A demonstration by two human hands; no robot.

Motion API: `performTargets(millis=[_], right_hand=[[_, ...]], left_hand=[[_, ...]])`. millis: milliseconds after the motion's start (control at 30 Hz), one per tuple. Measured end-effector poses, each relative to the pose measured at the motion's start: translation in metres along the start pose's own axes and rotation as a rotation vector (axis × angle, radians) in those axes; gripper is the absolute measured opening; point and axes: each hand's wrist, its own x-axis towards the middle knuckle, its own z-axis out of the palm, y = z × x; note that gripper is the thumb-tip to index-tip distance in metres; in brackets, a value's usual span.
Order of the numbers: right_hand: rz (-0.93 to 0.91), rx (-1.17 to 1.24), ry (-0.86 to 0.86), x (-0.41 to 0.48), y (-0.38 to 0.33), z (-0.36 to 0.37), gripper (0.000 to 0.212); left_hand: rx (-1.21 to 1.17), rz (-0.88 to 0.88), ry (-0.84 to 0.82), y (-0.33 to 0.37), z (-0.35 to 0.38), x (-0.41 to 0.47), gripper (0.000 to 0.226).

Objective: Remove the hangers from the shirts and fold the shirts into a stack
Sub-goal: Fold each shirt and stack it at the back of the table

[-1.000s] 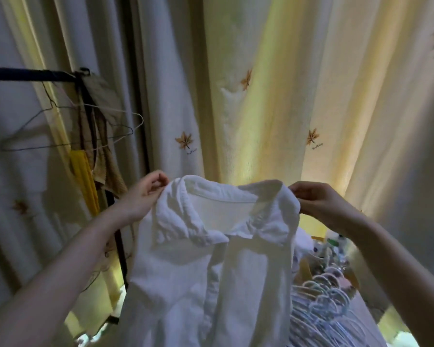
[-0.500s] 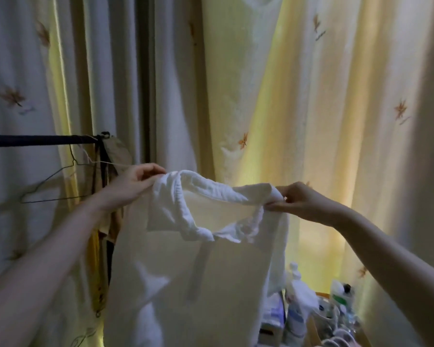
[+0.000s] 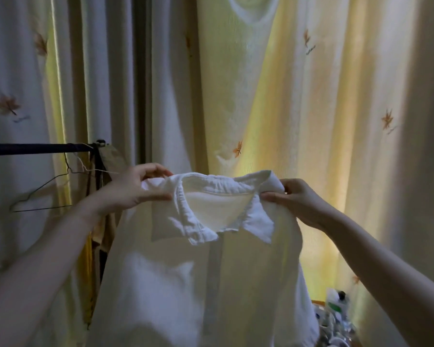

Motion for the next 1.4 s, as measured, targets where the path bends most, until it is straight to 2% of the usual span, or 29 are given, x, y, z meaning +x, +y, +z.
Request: performTargets(millis=[67, 200, 267, 400, 567, 667, 700, 833, 900, 1000, 1100, 1267, 1400], right_hand=[[-0.005, -0.022, -0.032, -0.003, -0.007, -0.003, 0.034], [-0.008, -0.163, -0.124, -0.003, -0.026, -0.022, 0.05], [0.023, -0.177, -0.188, -0.002, -0.029, -0.027, 0.046], [0.124, 0.117, -0.234, -0.003, -0.021, -0.023, 0.04], [0.133, 0.137, -0.196, -0.01, -0.01, -0.015, 0.039], [0.134, -0.138, -0.057, -0.011, -0.004, -0.008, 0.04], [0.147, -0.226, 0.015, -0.009, 0.0, 0.0, 0.041], [0.192, -0.368, 0.295, -0.001, 0.005, 0.049, 0.027], [0.161, -0.303, 0.281, 0.0, -0.003, 0.079, 0.02], [0.08, -0.081, 0.207, -0.004, -0.02, 0.115, 0.019], [0.022, 0.041, 0.18, -0.01, -0.028, 0.13, 0.019], [0.039, 0.089, 0.127, -0.014, -0.027, 0.128, 0.012], [0.046, 0.051, 0.155, -0.012, -0.03, 0.127, 0.013]], left_hand=[[-0.003, -0.028, -0.02, -0.004, -0.001, 0.0, 0.035], [-0.057, 0.013, -0.003, -0.004, 0.0, -0.002, 0.023], [-0.107, 0.01, 0.021, -0.004, 0.003, 0.0, 0.024], [-0.206, 0.008, -0.002, 0.0, 0.012, 0.001, 0.029], [-0.141, -0.031, -0.09, -0.005, 0.021, -0.006, 0.031], [-0.006, -0.18, -0.15, -0.017, 0.027, -0.008, 0.035], [0.018, -0.23, -0.115, -0.021, 0.034, -0.006, 0.034], [-0.269, -0.437, 0.258, -0.019, 0.08, 0.005, 0.032], [-0.268, -0.404, 0.346, -0.009, 0.1, 0.008, 0.029], [-0.277, -0.294, 0.35, 0.006, 0.123, 0.006, 0.029], [-0.247, -0.186, 0.335, 0.011, 0.129, -0.001, 0.028], [-0.131, -0.053, 0.316, 0.007, 0.125, -0.012, 0.024], [-0.071, 0.01, 0.34, 0.01, 0.124, -0.017, 0.023]])
